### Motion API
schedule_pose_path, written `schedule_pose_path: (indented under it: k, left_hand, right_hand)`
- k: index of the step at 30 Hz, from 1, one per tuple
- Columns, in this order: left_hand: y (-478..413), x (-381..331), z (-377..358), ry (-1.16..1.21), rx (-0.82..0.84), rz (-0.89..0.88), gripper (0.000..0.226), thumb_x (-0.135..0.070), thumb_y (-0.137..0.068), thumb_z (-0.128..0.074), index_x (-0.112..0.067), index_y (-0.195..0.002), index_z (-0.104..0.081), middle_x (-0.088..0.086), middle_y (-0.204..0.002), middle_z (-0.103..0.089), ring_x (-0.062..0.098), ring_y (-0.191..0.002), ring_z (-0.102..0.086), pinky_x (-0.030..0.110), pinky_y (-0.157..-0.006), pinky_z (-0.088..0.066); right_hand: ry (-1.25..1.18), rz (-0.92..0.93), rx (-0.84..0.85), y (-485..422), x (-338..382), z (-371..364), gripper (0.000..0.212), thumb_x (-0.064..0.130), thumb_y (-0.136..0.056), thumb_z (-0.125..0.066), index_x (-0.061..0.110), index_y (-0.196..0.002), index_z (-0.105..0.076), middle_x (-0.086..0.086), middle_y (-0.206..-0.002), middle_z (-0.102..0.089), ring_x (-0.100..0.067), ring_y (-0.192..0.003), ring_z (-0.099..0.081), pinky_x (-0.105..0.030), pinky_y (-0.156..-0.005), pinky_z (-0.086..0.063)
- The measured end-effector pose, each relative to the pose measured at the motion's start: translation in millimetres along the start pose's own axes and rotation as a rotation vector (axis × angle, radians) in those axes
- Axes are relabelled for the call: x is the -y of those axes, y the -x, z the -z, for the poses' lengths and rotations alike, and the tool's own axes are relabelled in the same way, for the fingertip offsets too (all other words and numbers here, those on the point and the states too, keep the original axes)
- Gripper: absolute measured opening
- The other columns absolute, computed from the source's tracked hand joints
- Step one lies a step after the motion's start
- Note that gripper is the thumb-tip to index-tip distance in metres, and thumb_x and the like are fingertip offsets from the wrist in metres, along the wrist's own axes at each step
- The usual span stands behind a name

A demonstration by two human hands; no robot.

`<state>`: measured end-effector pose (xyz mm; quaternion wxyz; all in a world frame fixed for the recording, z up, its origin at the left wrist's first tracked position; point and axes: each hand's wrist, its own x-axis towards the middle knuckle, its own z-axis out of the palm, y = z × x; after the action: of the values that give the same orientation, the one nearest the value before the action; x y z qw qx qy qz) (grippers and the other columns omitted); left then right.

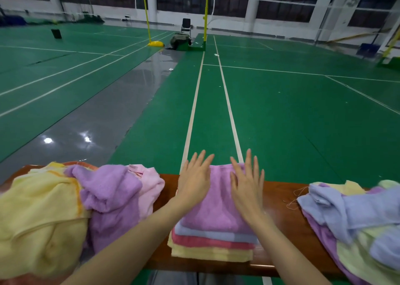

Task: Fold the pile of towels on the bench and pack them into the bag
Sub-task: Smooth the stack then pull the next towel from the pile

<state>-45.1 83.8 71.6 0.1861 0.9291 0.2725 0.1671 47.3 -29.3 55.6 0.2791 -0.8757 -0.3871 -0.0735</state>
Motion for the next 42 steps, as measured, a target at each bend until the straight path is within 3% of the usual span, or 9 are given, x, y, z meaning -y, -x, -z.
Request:
schedule_pose_path:
  k: [3,5,7,12,18,24,26,38,42]
  left_hand:
    - [22,-7,-10,-0.144,0.129,-0.044,0.071,-0.056,-0.085,0.021,-0.032,-0.149,0.002,-0.006,-0.154,0.015,0.019,-0.144,0.014,0.039,-0.117,0.007]
    - [33,0,-21,-0.200,0.185,-0.034,0.103,-0.066,-0.051,0.046,-0.035,-0.144,0.014,-0.008,-0.149,0.023,0.018,-0.137,0.025,0.042,-0.113,0.013]
    - [39,8,-31,-0.233,0.190,-0.014,0.105,-0.066,-0.040,0.052,-0.037,-0.136,0.020,-0.006,-0.151,0.023,0.018,-0.133,0.030,0.045,-0.108,0.019]
    - [46,10,-40,-0.214,0.167,0.036,0.095,-0.066,-0.048,0.047,-0.040,-0.135,0.020,-0.011,-0.146,0.026,0.017,-0.133,0.031,0.055,-0.104,0.018]
    - [43,11,-42,-0.187,0.136,0.027,0.109,-0.071,-0.049,0.043,-0.042,-0.146,0.004,-0.015,-0.148,0.022,0.013,-0.133,0.030,0.059,-0.112,0.001]
    - [43,9,-39,-0.171,0.190,0.047,0.054,-0.055,-0.095,-0.005,-0.041,-0.147,0.001,-0.012,-0.155,0.016,0.014,-0.140,0.025,0.062,-0.113,-0.006]
    - [44,10,-40,-0.169,0.193,0.046,0.051,-0.050,-0.099,-0.012,-0.041,-0.147,0.001,-0.012,-0.156,0.015,0.014,-0.141,0.023,0.063,-0.112,-0.006]
    - [45,8,-37,-0.171,0.219,0.045,0.054,-0.054,-0.095,-0.005,-0.040,-0.147,0.003,-0.011,-0.156,0.016,0.016,-0.142,0.022,0.062,-0.112,-0.003]
    - [44,5,-36,-0.177,0.246,0.026,0.095,-0.065,-0.057,0.025,-0.039,-0.147,0.007,-0.012,-0.150,0.023,0.015,-0.138,0.027,0.060,-0.112,0.000]
  right_hand:
    - [0.084,0.015,0.147,11,3,-6,0.084,0.069,-0.073,0.021,0.039,-0.145,-0.011,0.007,-0.147,0.029,-0.017,-0.141,0.022,-0.044,-0.111,0.015]
    - [0.179,-0.029,0.250,17,-1,-9,0.069,0.062,-0.085,0.008,0.038,-0.147,-0.009,0.008,-0.146,0.032,-0.019,-0.142,0.023,-0.053,-0.112,0.009]
    - [0.155,-0.110,0.338,25,-3,-10,0.052,0.051,-0.098,-0.012,0.038,-0.148,-0.006,0.010,-0.150,0.029,-0.020,-0.142,0.023,-0.060,-0.111,0.001]
    - [0.069,-0.150,0.335,33,-7,-21,0.056,0.056,-0.094,-0.012,0.042,-0.147,-0.005,0.016,-0.144,0.033,-0.033,-0.144,0.008,-0.052,-0.112,-0.017]
    - [0.071,-0.190,0.294,35,-1,-14,0.051,0.050,-0.098,-0.017,0.044,-0.147,-0.006,0.016,-0.154,0.020,-0.033,-0.140,-0.012,-0.043,-0.101,-0.039]
    - [0.053,-0.163,0.292,35,-3,-13,0.050,0.049,-0.099,-0.019,0.043,-0.147,-0.009,0.016,-0.155,0.016,-0.031,-0.135,-0.023,-0.043,-0.100,-0.037]
    - [0.038,-0.156,0.300,34,-5,-12,0.049,0.048,-0.099,-0.020,0.044,-0.147,-0.010,0.016,-0.155,0.015,-0.031,-0.135,-0.024,-0.042,-0.101,-0.036]
    - [0.043,-0.155,0.296,37,-2,-9,0.049,0.048,-0.099,-0.018,0.042,-0.147,-0.008,0.015,-0.156,0.014,-0.029,-0.136,-0.022,-0.042,-0.098,-0.039]
    - [0.080,-0.162,0.274,37,-4,-11,0.049,0.049,-0.099,-0.017,0.043,-0.147,-0.007,0.016,-0.156,0.014,-0.027,-0.133,-0.026,-0.040,-0.095,-0.041]
